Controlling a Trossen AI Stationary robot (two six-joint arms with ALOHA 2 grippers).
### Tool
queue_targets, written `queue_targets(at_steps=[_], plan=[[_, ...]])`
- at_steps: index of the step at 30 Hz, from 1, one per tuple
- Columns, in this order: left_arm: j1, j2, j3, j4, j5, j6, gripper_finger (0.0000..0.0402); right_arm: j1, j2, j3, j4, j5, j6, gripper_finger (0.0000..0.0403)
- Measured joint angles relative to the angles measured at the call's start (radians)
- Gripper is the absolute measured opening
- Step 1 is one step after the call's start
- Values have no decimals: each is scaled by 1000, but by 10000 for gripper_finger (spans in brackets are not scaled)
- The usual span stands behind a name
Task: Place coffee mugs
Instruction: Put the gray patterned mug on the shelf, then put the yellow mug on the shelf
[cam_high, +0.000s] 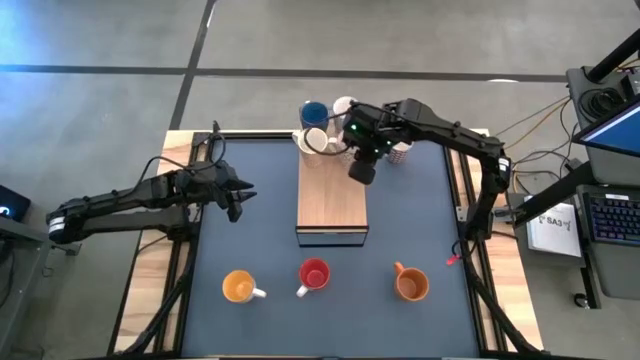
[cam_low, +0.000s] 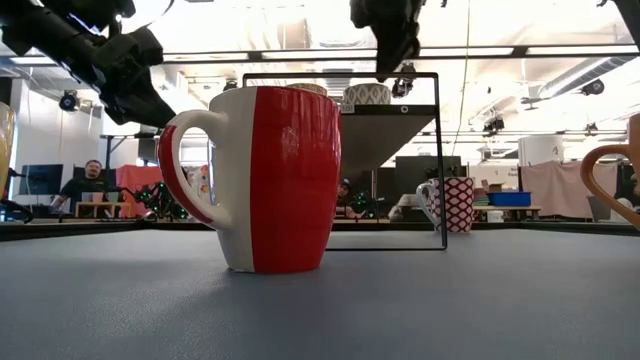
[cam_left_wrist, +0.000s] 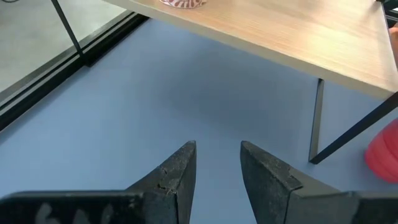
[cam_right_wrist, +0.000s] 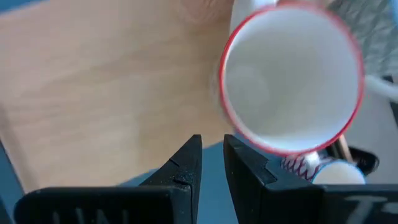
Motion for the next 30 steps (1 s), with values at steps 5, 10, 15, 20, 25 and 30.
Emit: queue_targets(at_steps=[5,10,15,20,25,30], plan=[[0,0,0,13,0,0,107,2,2,-15,6,10,-1,57],[0,0,0,13,0,0,107,-1,2,-31,67,23,-34,57],[0,0,0,12,0,0,107,-1,3,-51,114,44,-60,57],[0,0,0,12,0,0,107,-3,3,-64,141,46,-83,57],[0,0,-1,11,0,-2,107,-2,1,-63,133,36,-68,57],[0,0,4,21,19,-37,107,8,-9,-47,109,-34,-6,57]])
